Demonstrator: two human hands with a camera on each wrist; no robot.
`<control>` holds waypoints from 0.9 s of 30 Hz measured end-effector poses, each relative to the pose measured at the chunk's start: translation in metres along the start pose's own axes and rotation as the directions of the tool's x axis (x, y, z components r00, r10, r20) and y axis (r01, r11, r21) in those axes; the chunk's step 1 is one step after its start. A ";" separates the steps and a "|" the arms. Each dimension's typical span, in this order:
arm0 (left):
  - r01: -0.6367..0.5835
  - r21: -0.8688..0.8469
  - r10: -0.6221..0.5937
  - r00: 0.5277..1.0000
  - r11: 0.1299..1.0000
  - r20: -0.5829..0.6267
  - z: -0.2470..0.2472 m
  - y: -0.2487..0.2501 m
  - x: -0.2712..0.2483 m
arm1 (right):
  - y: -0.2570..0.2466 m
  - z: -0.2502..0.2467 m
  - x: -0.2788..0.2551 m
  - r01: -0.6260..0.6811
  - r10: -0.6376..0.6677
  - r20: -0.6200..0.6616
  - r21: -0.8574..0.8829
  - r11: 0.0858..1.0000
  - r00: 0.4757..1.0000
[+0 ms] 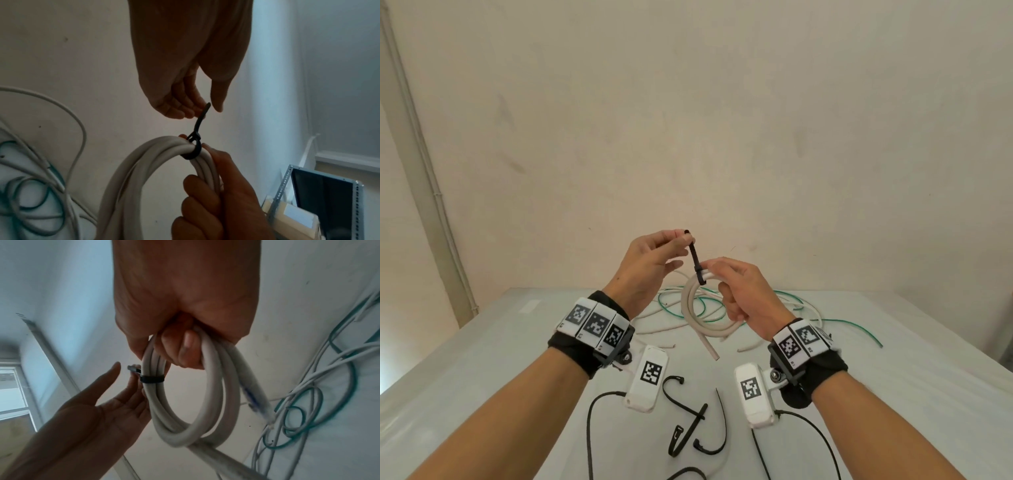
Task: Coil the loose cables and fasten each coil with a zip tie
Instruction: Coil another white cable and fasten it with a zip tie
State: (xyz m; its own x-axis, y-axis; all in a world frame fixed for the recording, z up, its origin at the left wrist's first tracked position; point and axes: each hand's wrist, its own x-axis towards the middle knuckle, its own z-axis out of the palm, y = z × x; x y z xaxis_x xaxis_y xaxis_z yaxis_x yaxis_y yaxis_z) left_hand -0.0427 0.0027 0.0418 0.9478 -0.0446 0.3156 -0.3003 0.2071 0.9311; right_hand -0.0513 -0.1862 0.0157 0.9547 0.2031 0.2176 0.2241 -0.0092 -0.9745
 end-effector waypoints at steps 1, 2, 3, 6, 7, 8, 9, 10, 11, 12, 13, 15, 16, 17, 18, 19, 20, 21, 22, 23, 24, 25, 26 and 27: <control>0.009 0.052 -0.011 0.999 0.999 0.035 0.000 -0.002 -0.002 | 0.001 0.001 0.000 -0.015 0.015 0.003 0.023 1.000 1.000; 0.021 0.111 -0.030 0.996 0.994 0.081 0.000 -0.005 -0.004 | 0.002 0.002 -0.001 -0.025 0.025 0.007 0.044 0.999 1.000; 0.033 0.154 -0.053 0.991 0.988 0.126 -0.001 -0.007 -0.006 | 0.001 0.003 -0.001 -0.027 0.027 0.011 0.055 0.998 1.000; 0.047 0.134 -0.066 0.987 0.990 0.148 -0.002 -0.013 -0.011 | -0.002 0.004 0.000 -0.029 0.029 0.022 0.034 0.999 0.999; 0.027 0.122 -0.042 0.992 0.992 0.122 -0.002 -0.013 -0.012 | -0.003 0.004 0.000 -0.039 0.038 0.025 0.030 0.999 0.999; -0.009 0.130 -0.003 0.996 0.991 0.090 -0.002 -0.013 -0.012 | -0.002 0.004 0.000 -0.050 0.049 0.024 0.034 0.998 0.998; -0.055 0.153 0.045 0.997 0.987 0.064 -0.001 -0.013 -0.014 | -0.001 0.005 0.000 -0.061 0.060 0.021 0.047 0.997 0.998; -0.104 0.183 0.097 0.994 0.978 0.044 0.001 -0.014 -0.015 | -0.001 0.005 0.000 -0.070 0.069 0.012 0.064 0.995 0.998; -0.151 0.206 0.147 0.989 0.967 0.032 0.003 -0.014 -0.017 | 0.000 0.006 0.001 -0.076 0.077 0.002 0.083 0.994 0.997; -0.191 0.224 0.189 0.981 0.956 0.030 0.004 -0.016 -0.019 | 0.000 0.006 0.001 -0.080 0.081 -0.011 0.099 0.992 0.997; -0.229 0.244 0.226 0.973 0.942 0.040 0.004 -0.017 -0.020 | 0.000 0.006 0.001 -0.081 0.084 -0.024 0.110 0.991 0.996; -0.296 0.297 0.286 0.955 0.908 0.077 0.003 -0.020 -0.021 | -0.001 0.007 0.002 -0.077 0.082 -0.041 0.117 0.990 0.996; -0.317 0.319 0.306 0.948 0.893 0.085 0.002 -0.021 -0.021 | -0.001 0.007 0.002 -0.074 0.080 -0.043 0.119 0.990 0.996; -0.338 0.342 0.331 0.940 0.877 0.081 0.002 -0.021 -0.021 | -0.002 0.009 0.002 -0.072 0.078 -0.042 0.121 0.990 0.996; -0.368 0.372 0.369 0.927 0.852 0.070 0.002 -0.021 -0.022 | -0.004 0.010 0.002 -0.070 0.075 -0.038 0.124 0.990 0.996; -0.407 0.408 0.420 0.905 0.817 0.062 0.002 -0.021 -0.023 | -0.006 0.011 0.002 -0.069 0.073 -0.031 0.127 0.989 0.997; -0.447 0.445 0.473 0.879 0.776 0.057 0.002 -0.022 -0.025 | -0.009 0.012 0.002 -0.070 0.073 -0.020 0.131 0.989 0.997; -0.481 0.477 0.519 0.853 0.735 0.061 0.003 -0.022 -0.027 | -0.011 0.013 0.002 -0.072 0.073 -0.008 0.132 0.989 0.997; -0.503 0.508 0.550 0.833 0.699 0.069 0.003 -0.022 -0.028 | -0.013 0.013 0.002 -0.077 0.077 0.002 0.130 0.989 0.997; -0.515 0.540 0.567 0.819 0.666 0.082 0.002 -0.023 -0.028 | -0.013 0.014 0.001 -0.087 0.086 0.009 0.127 0.988 0.996; -0.523 0.573 0.582 0.808 0.631 0.097 0.000 -0.023 -0.029 | -0.013 0.014 0.001 -0.094 0.093 0.013 0.125 0.988 0.996; -0.529 0.603 0.593 0.797 0.597 0.112 -0.001 -0.023 -0.029 | -0.012 0.014 0.000 -0.096 0.095 0.017 0.125 0.988 0.995; -0.532 0.625 0.602 0.789 0.571 0.121 -0.001 -0.023 -0.030 | -0.011 0.015 -0.001 -0.092 0.090 0.021 0.125 0.988 0.996; -0.531 0.635 0.604 0.787 0.562 0.124 -0.001 -0.021 -0.030 | -0.010 0.016 -0.002 -0.082 0.080 0.023 0.122 0.989 0.997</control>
State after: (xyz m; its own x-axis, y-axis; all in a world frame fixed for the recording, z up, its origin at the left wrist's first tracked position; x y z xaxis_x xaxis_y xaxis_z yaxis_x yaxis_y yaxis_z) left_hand -0.0644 0.0003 0.0124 0.5516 -0.0310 0.8335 -0.7395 -0.4804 0.4715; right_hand -0.0584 -0.1712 0.0240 0.9647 0.2247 0.1376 0.1191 0.0940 -0.9884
